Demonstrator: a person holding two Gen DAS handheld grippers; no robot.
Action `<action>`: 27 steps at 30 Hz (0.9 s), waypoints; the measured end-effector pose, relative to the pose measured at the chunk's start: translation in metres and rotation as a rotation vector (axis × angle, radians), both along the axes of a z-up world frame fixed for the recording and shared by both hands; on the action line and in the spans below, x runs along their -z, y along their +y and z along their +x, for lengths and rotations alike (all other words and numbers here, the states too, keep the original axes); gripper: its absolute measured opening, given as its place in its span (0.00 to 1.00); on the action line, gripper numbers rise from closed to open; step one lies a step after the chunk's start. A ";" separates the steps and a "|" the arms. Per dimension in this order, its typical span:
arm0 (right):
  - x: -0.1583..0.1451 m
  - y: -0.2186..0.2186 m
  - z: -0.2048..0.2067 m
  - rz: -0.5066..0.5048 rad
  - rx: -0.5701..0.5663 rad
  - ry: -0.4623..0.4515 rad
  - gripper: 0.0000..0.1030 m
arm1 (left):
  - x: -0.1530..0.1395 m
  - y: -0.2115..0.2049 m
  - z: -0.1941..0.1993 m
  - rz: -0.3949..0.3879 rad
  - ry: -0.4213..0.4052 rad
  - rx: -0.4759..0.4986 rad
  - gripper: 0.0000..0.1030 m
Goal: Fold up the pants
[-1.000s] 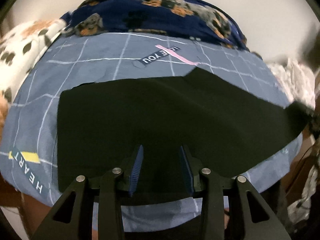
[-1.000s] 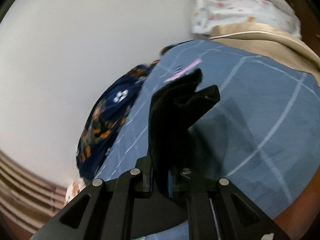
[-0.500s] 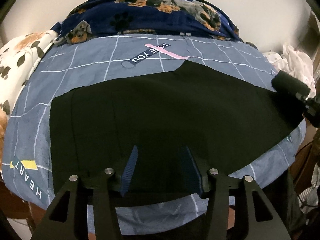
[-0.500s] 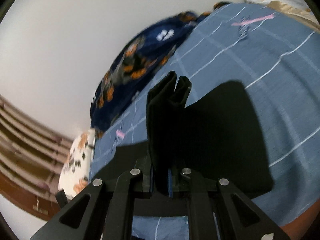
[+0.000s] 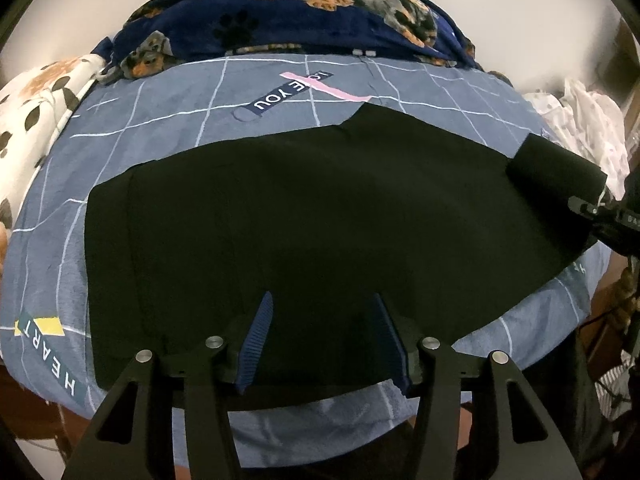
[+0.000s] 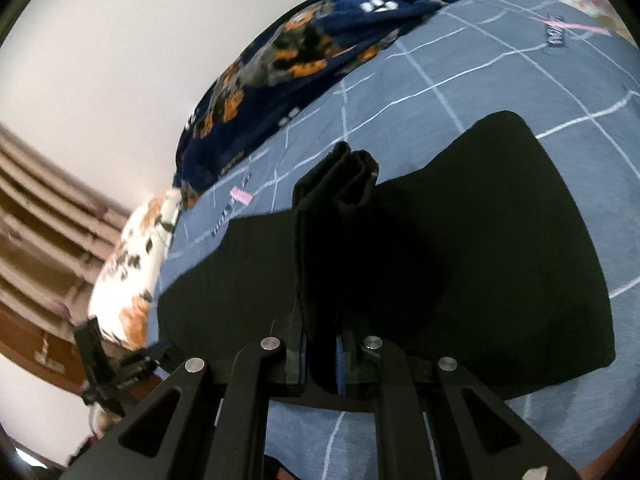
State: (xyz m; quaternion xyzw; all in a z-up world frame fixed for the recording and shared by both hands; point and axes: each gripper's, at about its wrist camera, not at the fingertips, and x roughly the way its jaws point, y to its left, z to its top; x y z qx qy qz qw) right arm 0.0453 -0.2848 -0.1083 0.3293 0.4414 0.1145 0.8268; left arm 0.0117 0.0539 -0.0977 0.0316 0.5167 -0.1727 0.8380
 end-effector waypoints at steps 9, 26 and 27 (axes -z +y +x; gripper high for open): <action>-0.001 0.022 0.005 -0.057 -0.032 -0.008 0.10 | 0.003 -0.002 0.000 0.002 0.018 0.006 0.53; -0.005 0.053 0.009 -0.187 -0.095 -0.042 0.11 | 0.003 -0.004 0.001 0.003 0.027 0.008 0.58; -0.005 0.054 0.010 -0.185 -0.099 -0.042 0.12 | 0.003 -0.004 0.001 0.002 0.029 0.008 0.58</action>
